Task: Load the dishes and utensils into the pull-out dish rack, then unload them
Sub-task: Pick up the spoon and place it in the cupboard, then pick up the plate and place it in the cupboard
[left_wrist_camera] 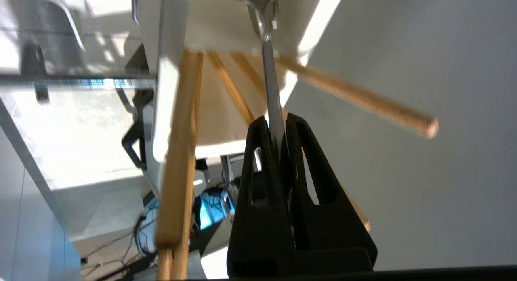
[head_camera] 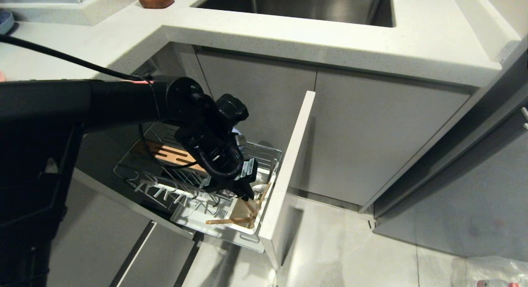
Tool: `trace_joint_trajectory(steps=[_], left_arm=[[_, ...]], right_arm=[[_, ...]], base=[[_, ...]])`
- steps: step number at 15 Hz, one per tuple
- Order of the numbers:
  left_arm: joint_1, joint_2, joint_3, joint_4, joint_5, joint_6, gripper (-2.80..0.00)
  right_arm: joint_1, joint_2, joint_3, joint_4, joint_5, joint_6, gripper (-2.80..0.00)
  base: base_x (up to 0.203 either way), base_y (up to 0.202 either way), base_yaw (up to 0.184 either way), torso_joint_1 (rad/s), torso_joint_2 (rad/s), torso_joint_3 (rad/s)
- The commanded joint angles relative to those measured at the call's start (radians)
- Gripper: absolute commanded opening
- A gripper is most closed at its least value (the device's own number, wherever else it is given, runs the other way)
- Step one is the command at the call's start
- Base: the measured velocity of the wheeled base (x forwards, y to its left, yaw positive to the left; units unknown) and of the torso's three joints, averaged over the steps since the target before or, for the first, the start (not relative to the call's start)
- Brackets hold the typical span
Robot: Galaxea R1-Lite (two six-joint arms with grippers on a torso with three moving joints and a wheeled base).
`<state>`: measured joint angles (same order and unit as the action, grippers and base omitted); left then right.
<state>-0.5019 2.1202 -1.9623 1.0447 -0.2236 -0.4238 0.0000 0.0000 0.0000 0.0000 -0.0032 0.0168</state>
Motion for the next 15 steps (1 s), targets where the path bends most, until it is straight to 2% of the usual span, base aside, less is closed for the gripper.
trace_joint_trajectory(steps=[1, 10, 11, 15], left_arm=[[0.009, 0.012, -0.001, -0.008, 0.003, -0.003, -2.80], [0.036, 0.031, -0.001, -0.052, 0.010, -0.001, -2.80], [0.036, 0.028, -0.001, -0.054, 0.010, 0.001, 0.00], [0.036, 0.000, -0.001, -0.065, 0.012, 0.000, 0.00]], right_arm=[[0.000, 0.002, 0.000, 0.000, 0.000, 0.000, -2.80], [0.000, 0.002, 0.000, 0.000, 0.000, 0.000, -2.80], [0.000, 0.002, 0.000, 0.000, 0.000, 0.000, -2.80], [0.000, 0.002, 0.000, 0.000, 0.000, 0.000, -2.80]], base=[[0.000, 0.000, 0.000, 0.000, 0.00, 0.000], [0.000, 0.000, 0.000, 0.000, 0.00, 0.000], [0.000, 0.000, 0.000, 0.000, 0.00, 0.000], [0.000, 0.000, 0.000, 0.000, 0.00, 0.000]])
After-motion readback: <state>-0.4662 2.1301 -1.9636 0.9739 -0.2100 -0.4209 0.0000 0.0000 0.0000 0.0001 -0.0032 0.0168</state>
